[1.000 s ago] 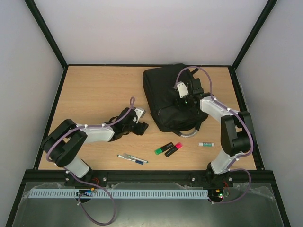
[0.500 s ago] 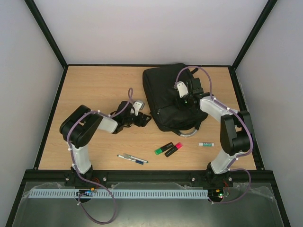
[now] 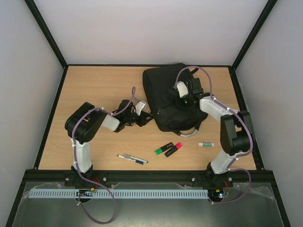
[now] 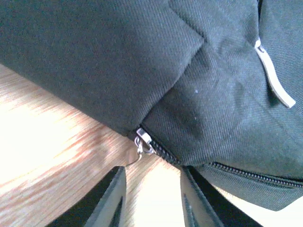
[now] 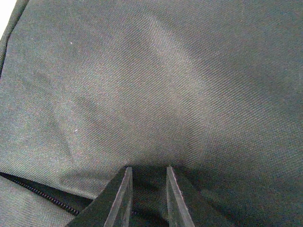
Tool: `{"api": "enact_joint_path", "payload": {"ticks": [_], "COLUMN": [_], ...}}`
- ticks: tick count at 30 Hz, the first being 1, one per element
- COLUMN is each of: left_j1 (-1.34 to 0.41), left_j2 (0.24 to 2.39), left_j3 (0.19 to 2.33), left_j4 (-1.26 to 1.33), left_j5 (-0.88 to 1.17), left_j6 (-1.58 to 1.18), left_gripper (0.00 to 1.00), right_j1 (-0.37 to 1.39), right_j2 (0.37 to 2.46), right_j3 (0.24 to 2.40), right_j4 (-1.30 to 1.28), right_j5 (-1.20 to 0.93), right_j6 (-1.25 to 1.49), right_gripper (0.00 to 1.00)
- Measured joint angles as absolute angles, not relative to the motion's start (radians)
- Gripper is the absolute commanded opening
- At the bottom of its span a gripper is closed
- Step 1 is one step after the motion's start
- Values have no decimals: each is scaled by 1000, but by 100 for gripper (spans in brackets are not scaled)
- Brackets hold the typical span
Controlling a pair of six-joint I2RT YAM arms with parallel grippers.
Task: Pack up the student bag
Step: Zip the student bag at the center of the board.
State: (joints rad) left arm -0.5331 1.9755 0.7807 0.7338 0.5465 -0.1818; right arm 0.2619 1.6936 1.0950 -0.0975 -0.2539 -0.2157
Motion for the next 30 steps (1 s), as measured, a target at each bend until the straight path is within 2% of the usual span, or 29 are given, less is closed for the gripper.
{"api": "enact_joint_path", "payload": {"ticks": [6, 10, 15, 24, 25, 27, 30], "left_j1": [-533, -533, -533, -533, -533, -533, -533], "left_j2": [1953, 1945, 1943, 1943, 1943, 1943, 1943], "left_j3": [754, 751, 751, 756, 756, 756, 756], "left_j4": [736, 739, 740, 710, 710, 710, 704], "left_j5": [546, 537, 519, 458, 455, 450, 430], "left_j6": [-177, -175, -170, -164, -164, -164, -158], "left_gripper": [17, 14, 3, 2, 4, 21, 34], "right_j1": [262, 261, 258, 256, 255, 255, 255], "right_j2": [1694, 1694, 1694, 1696, 1696, 1697, 1697], "right_j3": [1095, 1095, 1095, 1095, 1095, 1095, 1095], "right_j4": [-97, -97, -97, -97, -97, -97, -97], "right_j5": [-254, -255, -258, -263, -264, -265, -265], "right_j6": [-216, -216, -216, -216, -216, -216, -216], "right_gripper": [20, 20, 19, 19, 19, 19, 19]}}
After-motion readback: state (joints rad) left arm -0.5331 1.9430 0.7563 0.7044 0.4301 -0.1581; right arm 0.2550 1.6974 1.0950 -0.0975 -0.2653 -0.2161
